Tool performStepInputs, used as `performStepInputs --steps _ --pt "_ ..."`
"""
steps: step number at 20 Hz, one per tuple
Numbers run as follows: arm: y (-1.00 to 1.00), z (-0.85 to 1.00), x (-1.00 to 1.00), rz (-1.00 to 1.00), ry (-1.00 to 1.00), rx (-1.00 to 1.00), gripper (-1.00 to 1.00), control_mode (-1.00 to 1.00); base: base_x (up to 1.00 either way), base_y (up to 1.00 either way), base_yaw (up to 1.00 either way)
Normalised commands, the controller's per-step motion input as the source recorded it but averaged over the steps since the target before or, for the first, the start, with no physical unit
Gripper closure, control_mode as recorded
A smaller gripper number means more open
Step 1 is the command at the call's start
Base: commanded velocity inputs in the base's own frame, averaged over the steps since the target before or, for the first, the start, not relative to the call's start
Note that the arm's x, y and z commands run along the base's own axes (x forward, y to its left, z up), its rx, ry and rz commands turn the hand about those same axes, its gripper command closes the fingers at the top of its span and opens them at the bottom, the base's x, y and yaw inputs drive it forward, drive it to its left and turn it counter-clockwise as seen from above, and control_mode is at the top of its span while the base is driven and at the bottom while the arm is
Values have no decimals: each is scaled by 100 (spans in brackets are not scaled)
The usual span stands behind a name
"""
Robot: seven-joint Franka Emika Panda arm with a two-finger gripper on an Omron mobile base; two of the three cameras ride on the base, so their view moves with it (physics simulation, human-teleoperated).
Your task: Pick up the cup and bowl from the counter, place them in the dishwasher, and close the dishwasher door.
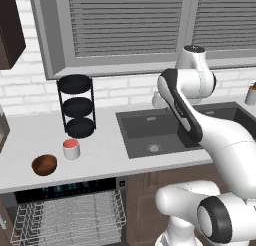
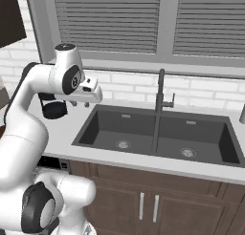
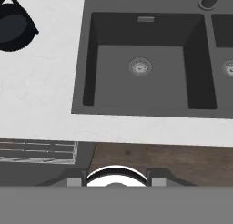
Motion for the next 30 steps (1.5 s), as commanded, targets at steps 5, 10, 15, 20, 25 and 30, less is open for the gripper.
performStepInputs --steps 5,10,15,20,25,30 --pt "17 0 -1 0 2 0 -100 -100 0 0 0" --pt "52 0 -1 0 0 0 -100 -100 0 0 0" --pt "95 -26 -2 3 1 4 -100 -100 0 0 0" --pt "100 -54 7 7 4 7 -100 -100 0 0 0" --pt "100 -51 33 9 0 4 -100 -100 0 0 0" --pt "61 -1 43 0 -5 1 -100 -100 0 0 0"
